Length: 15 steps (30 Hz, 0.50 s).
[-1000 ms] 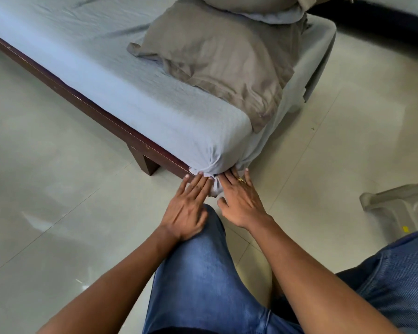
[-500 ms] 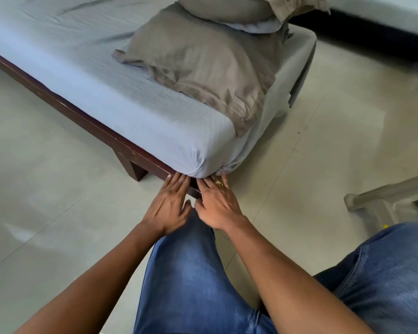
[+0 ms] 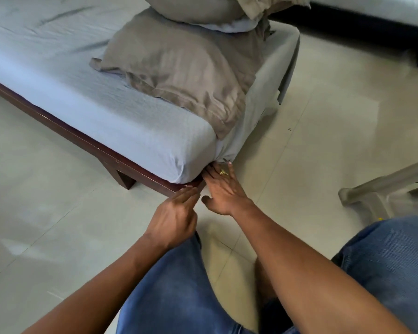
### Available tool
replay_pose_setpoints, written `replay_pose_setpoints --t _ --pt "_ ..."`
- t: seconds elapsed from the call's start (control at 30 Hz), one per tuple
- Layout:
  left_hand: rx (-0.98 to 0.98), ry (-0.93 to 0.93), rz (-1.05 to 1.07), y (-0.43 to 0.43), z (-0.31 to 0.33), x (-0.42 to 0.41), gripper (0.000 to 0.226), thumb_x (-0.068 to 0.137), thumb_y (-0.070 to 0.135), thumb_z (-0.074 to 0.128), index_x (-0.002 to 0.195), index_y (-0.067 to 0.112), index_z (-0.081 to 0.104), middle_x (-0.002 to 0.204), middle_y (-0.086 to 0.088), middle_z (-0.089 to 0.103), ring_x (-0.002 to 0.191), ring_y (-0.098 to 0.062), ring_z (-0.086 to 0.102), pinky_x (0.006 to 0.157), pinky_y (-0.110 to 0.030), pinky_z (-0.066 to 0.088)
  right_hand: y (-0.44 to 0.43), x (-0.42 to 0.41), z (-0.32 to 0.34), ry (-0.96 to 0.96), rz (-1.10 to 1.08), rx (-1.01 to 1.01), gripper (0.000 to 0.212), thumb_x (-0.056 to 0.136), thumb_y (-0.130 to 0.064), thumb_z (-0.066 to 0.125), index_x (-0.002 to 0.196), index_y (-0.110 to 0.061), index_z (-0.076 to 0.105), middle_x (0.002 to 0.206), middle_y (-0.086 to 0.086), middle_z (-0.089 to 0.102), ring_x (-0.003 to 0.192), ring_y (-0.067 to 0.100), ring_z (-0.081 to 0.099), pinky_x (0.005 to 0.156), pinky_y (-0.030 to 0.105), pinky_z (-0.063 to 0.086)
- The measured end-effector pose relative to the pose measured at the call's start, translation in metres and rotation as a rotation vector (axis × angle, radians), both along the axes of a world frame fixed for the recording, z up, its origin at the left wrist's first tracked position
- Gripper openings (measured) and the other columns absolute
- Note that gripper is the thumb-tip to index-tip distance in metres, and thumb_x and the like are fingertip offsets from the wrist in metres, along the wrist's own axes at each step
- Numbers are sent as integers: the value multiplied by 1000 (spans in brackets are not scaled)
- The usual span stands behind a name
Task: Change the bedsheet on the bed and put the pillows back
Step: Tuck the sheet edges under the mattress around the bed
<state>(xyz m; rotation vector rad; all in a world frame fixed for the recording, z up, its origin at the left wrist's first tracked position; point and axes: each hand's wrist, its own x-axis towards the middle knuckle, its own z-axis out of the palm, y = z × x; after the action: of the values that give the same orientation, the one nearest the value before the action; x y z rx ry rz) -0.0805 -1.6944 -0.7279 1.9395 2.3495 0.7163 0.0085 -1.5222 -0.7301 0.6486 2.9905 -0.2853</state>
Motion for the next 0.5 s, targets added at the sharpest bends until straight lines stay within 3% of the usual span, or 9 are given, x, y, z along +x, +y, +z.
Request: replay_pose_setpoints --t 0.1,0.17,0.27,0.4,0.5 --pt "-50 -11 66 41 -1 14 72 74 7 36 144 -5 47 145 -24 53 136 -34 50 120 -35 33 8 21 3 261 -19 37 64 81 -20 61 144 -13 53 149 5 54 146 23 40 127 46 17" --pt "-137 -39 136 55 -10 26 79 77 10 43 154 -3 30 157 -23 37 148 -32 34 124 -40 26 19 33 0 353 -71 13 64 82 -19 54 145 -9 54 150 9 54 145 23 44 127 42 20" --pt "-267 18 222 72 -26 32 87 81 22 48 158 1 14 165 -19 19 155 -29 14 127 -44 14 42 20 -7 219 20 29 72 84 -33 41 153 -14 43 158 5 45 150 22 35 128 47 13" --pt "-304 20 312 86 -22 42 85 82 24 45 159 1 16 166 -19 19 155 -29 15 126 -44 15 70 -17 -15 46 86 62 62 95 -41 44 153 -22 39 160 1 40 155 23 20 126 56 3" --pt "-368 -12 311 96 -6 51 86 79 22 41 158 -3 17 165 -23 19 154 -33 19 126 -45 17 76 -23 -9 -39 136 40 60 97 -42 42 153 -19 40 159 5 41 155 27 18 126 56 0"
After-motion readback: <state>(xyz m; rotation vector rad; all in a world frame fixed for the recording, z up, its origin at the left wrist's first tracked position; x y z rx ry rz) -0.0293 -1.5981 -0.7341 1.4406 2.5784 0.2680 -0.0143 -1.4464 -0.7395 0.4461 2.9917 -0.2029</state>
